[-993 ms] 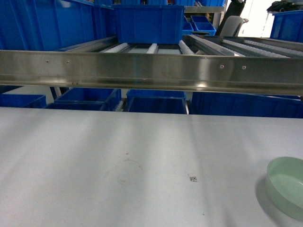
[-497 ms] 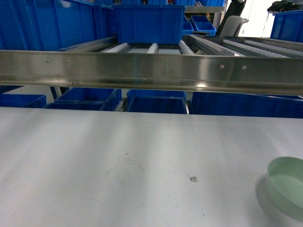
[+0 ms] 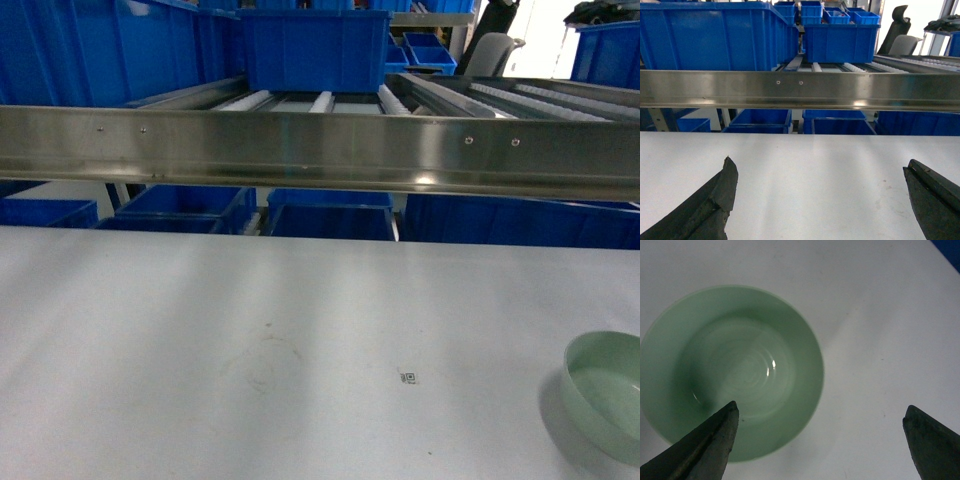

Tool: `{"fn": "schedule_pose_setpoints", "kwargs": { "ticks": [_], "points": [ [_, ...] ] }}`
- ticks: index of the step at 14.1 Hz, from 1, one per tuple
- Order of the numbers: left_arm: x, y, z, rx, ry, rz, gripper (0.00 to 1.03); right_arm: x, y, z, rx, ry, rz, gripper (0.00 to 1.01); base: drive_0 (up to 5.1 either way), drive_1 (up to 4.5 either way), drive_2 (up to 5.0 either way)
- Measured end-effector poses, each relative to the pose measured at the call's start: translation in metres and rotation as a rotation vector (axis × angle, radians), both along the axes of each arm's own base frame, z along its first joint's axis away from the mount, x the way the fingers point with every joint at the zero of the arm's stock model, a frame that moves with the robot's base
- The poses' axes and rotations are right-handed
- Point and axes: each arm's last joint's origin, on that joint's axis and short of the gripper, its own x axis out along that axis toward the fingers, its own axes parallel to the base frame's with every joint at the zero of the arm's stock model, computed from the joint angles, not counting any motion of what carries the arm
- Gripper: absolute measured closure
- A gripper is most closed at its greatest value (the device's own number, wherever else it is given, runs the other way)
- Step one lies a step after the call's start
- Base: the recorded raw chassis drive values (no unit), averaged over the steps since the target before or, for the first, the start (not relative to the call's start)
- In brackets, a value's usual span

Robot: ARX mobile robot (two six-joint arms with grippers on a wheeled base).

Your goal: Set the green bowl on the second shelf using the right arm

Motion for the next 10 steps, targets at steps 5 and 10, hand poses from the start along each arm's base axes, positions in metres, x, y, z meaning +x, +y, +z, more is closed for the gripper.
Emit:
{"fn": "schedule_pose_setpoints", "kwargs": {
  "ticks": [5, 10],
  "points": [
    [0.0, 0.0, 0.0, 0.0, 0.0, 0.0, 0.05, 0.01, 0.001, -0.014, 0.006, 0.017, 0.01, 0.03, 0.0, 0.0, 0.0],
    [0.0, 0.0, 0.0, 0.0, 0.0, 0.0, 0.05, 0.014, -0.005, -0.035, 0.038, 0.068, 0.008, 0.03, 0.0, 0.0, 0.0]
  ]
}}
